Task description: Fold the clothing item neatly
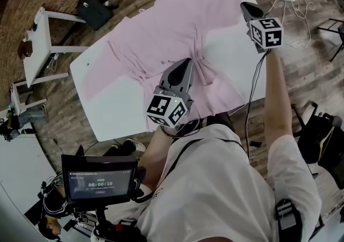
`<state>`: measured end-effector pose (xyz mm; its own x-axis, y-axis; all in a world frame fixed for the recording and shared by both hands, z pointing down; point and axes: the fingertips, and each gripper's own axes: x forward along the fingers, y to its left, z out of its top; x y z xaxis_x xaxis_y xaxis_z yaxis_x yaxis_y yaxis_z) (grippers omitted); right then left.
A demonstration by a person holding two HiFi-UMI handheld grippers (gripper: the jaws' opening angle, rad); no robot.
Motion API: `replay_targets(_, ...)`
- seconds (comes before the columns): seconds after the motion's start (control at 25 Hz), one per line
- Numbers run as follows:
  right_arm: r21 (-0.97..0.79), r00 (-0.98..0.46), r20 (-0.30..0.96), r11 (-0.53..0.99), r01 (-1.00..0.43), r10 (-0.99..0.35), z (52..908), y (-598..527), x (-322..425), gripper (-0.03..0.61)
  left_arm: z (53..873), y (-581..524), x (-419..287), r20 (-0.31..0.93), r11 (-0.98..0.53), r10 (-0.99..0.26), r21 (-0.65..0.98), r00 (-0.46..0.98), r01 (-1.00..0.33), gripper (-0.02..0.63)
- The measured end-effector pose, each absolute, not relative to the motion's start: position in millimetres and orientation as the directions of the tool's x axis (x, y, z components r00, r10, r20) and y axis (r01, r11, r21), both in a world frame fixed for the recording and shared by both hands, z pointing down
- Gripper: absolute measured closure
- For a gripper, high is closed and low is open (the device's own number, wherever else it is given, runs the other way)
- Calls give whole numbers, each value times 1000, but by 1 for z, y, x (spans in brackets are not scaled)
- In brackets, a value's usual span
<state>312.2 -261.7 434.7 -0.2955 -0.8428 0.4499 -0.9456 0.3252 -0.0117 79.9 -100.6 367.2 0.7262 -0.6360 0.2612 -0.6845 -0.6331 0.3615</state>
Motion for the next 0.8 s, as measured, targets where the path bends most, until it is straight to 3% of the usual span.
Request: replay_targets(0.8, 42, -418, 430, 480, -876, -800, 413, -276, 192, 557, 366, -89, 4, 218, -569, -715, 371, 665, -734, 612)
